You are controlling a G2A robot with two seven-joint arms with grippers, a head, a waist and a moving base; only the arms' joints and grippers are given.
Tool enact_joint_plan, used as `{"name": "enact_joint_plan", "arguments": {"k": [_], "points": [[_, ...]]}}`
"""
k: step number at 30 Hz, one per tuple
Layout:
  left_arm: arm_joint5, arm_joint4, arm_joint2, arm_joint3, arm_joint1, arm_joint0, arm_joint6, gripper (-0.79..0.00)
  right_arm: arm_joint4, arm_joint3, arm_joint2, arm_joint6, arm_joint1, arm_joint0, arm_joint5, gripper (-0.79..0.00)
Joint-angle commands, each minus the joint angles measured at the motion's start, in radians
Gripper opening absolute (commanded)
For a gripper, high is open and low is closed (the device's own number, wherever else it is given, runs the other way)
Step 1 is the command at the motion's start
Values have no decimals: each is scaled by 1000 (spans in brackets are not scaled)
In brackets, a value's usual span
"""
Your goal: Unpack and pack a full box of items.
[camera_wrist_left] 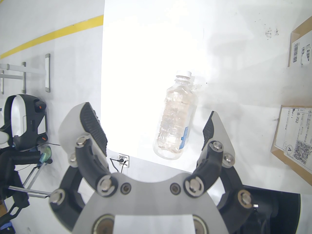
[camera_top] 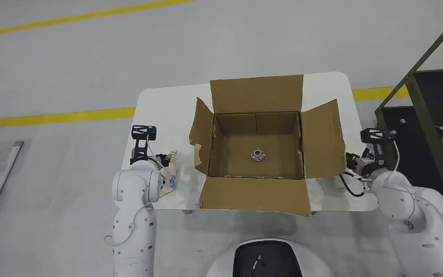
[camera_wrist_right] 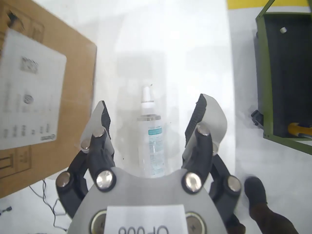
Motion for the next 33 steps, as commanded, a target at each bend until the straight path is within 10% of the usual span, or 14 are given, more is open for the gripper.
{"name": "enact_joint_plan", "arguments": {"k": [1,3,15,33], "points": [[0,0,0,0,0,0,0,0,32,-100,71,-37,2,-26,30,-582],[0,0,0,0,0,0,0,0,48,-188,127,-87,3,-44,54,-785],[0,0,0,0,0,0,0,0,75,-374,11,-123,13,58,-83,-785],[0,0,0,0,0,0,0,0,-185,341,-729,87,-61,575,-5,-785]]}}
